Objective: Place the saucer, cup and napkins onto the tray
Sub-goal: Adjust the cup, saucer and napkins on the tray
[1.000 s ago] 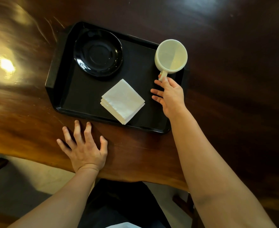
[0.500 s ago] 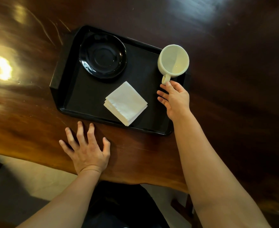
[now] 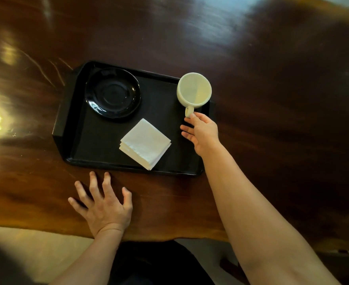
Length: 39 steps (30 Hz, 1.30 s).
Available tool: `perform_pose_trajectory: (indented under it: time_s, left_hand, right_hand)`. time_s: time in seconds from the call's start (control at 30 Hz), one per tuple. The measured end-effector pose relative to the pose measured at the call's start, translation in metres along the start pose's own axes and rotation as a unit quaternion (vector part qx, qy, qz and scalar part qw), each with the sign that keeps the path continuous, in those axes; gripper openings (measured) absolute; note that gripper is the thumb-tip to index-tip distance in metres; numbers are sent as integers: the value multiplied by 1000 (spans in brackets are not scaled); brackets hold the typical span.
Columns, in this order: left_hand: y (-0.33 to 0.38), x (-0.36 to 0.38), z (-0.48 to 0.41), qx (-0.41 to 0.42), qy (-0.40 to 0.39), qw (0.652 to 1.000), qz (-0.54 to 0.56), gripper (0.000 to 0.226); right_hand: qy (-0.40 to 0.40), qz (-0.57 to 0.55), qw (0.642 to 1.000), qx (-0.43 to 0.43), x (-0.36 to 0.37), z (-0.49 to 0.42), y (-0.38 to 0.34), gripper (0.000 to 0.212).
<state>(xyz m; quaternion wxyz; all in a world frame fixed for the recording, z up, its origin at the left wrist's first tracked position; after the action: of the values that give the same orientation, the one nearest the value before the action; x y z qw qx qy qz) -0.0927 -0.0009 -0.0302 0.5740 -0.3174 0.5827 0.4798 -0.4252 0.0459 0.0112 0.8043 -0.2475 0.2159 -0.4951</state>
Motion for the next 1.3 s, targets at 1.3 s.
perform_pose_trajectory:
  time_s: [1.3]
  left_hand:
    - [1, 0, -2, 14, 19, 1000, -7, 68]
  right_hand:
    - [-93, 252, 961, 72, 165, -4, 3, 21]
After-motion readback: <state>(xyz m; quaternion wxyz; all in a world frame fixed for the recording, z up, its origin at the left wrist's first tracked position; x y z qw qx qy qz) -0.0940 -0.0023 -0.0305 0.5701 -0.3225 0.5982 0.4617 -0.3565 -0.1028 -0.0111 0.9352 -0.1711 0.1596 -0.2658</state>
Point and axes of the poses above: each hand's wrist, its own z-axis away from the middle knuckle, its own x-axis out of the palm, y = z × x, the point moved 8 cm from there along -z, towards the middle knuckle, and after that the axes turned 7 degrees about x, right-handed, at the moved point
